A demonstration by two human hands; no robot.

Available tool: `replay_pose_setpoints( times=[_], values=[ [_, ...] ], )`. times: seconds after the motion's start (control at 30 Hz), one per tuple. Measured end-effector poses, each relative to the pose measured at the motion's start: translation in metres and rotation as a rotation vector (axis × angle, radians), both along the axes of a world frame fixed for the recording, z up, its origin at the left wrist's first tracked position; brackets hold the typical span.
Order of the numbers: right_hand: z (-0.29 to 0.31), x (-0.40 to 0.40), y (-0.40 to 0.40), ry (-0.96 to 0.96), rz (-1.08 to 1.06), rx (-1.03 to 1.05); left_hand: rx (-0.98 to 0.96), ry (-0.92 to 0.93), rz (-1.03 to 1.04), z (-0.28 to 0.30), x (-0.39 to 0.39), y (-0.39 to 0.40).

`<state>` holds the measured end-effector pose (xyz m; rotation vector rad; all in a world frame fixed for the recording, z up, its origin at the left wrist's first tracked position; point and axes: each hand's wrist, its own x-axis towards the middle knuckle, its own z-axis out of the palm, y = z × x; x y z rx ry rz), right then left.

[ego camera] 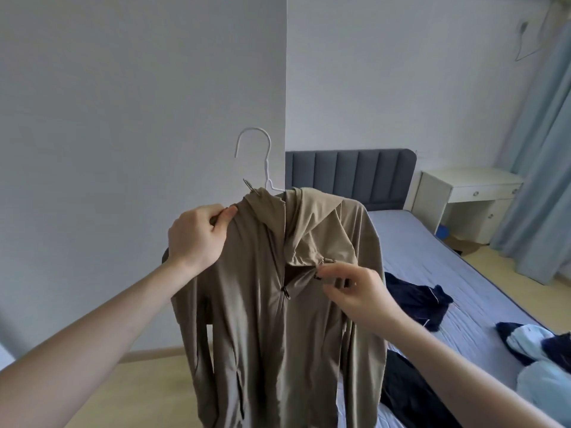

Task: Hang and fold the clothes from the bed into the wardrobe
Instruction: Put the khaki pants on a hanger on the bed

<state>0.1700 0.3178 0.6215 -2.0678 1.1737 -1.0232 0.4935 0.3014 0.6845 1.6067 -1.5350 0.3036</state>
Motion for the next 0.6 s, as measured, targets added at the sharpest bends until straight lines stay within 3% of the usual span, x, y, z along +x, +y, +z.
replay_pose_setpoints(
  times=[0.1, 0.33, 0.6],
  values=[
    [-0.033, 0.016, -0.003, -0.066, -0.123, 0.113, 0.001, 0.025, -0.027, 0.008, -0.007, 0.003],
    [-0.074, 0.072, -0.034, -0.357, -0.242, 0.693, -0.003, 0.013, -0.078, 0.019, -0.026, 0.003],
    [-0.069, 0.086, -0.035, -0.550, -0.238, 0.851, 0.024, 0.026, -0.018, 0.012, -0.018, 0.001]
  ],
)
